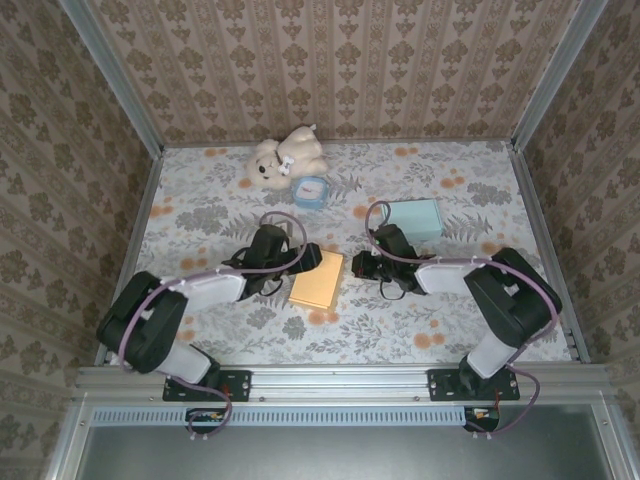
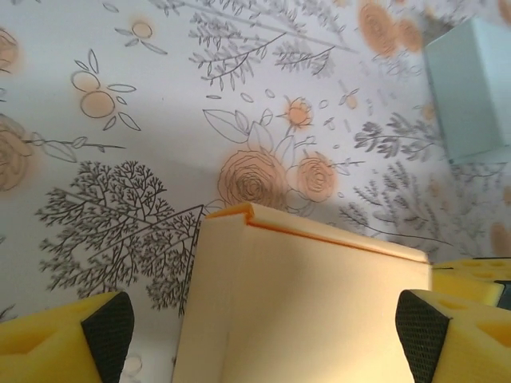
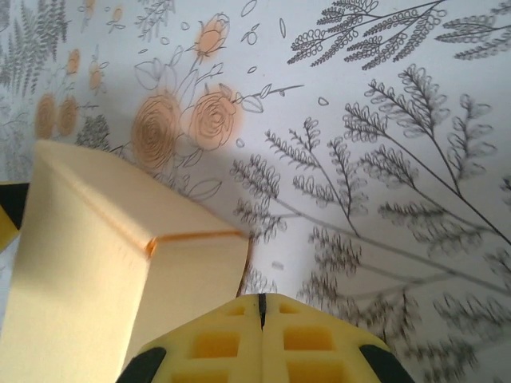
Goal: Fold the paper box
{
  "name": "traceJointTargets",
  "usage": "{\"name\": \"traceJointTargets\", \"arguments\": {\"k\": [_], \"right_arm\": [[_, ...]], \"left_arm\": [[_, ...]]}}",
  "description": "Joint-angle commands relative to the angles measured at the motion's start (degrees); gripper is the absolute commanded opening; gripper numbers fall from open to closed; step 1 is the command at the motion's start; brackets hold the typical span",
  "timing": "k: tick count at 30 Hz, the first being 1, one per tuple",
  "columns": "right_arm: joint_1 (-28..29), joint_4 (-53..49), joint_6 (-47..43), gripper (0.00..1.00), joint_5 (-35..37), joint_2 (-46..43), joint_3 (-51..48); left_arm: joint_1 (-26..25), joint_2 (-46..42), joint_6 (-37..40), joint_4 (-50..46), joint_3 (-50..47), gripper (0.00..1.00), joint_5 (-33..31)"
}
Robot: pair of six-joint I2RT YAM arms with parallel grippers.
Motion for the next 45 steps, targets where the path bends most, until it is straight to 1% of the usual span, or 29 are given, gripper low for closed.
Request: {"name": "traceJointTargets", "arguments": {"k": [1, 4, 9, 13, 17, 20, 26, 29, 32, 37, 41, 45], "right_arm": [[0.3, -4.2, -1.9, 0.00, 0.3, -5.3, -3.1], [1.6, -6.1, -2.3, 0.00, -2.2, -8.3, -5.3], [5.6, -6.9, 1.2, 0.00, -2.1, -12.6, -8.5], [11.3, -6.7, 3.3, 0.00, 1.4, -14.9, -8.9], [14.8, -5.0, 4.8, 0.00, 2.2, -13.8, -8.8], [16.3, -3.2, 5.6, 0.00, 2.4, -10.4, -8.7], [18.1, 0.6, 6.6, 0.00, 2.0, -5.0, -7.7], [18.7, 3.3, 7.8, 0.00, 1.9, -2.2, -7.6], [18.9, 5.3, 8.7, 0.00, 1.8, -0.4, -7.3], [19.0, 6.2, 9.0, 0.00, 2.1, 1.0, -6.0], [19.0, 10.7, 11.7, 0.00, 3.1, 1.0, -7.5], [19.4, 14.5, 15.2, 0.00, 5.4, 1.1, -8.3]], "left_arm": [[-0.2, -5.6, -1.4, -1.3, -3.1, 0.89, -1.9], [-1.1, -9.3, -1.6, -2.4, -6.1, 0.89, -3.0], [-2.9, -12.3, -1.8, -4.4, -9.0, 0.90, -5.3], [-4.8, -12.4, -2.5, -4.6, -10.0, 0.90, -6.4], [-7.0, -12.1, -3.4, -4.3, -10.7, 0.90, -8.1], [-8.9, -11.7, -4.0, -4.4, -10.8, 0.90, -9.4], [-11.7, -10.4, -5.0, -4.1, -10.8, 0.90, -11.5], [-13.2, -9.4, -6.2, -2.6, -11.3, 0.90, -12.0], [-15.6, -8.0, -7.9, -0.6, -11.5, 0.90, -12.8], [-19.5, -5.1, -9.5, 0.2, -9.7, 0.89, -13.7], [-22.5, -5.0, -12.7, 3.9, -9.8, 0.89, -13.8], [-27.5, -4.9, -15.3, 4.2, -7.4, 0.89, -17.4]]}}
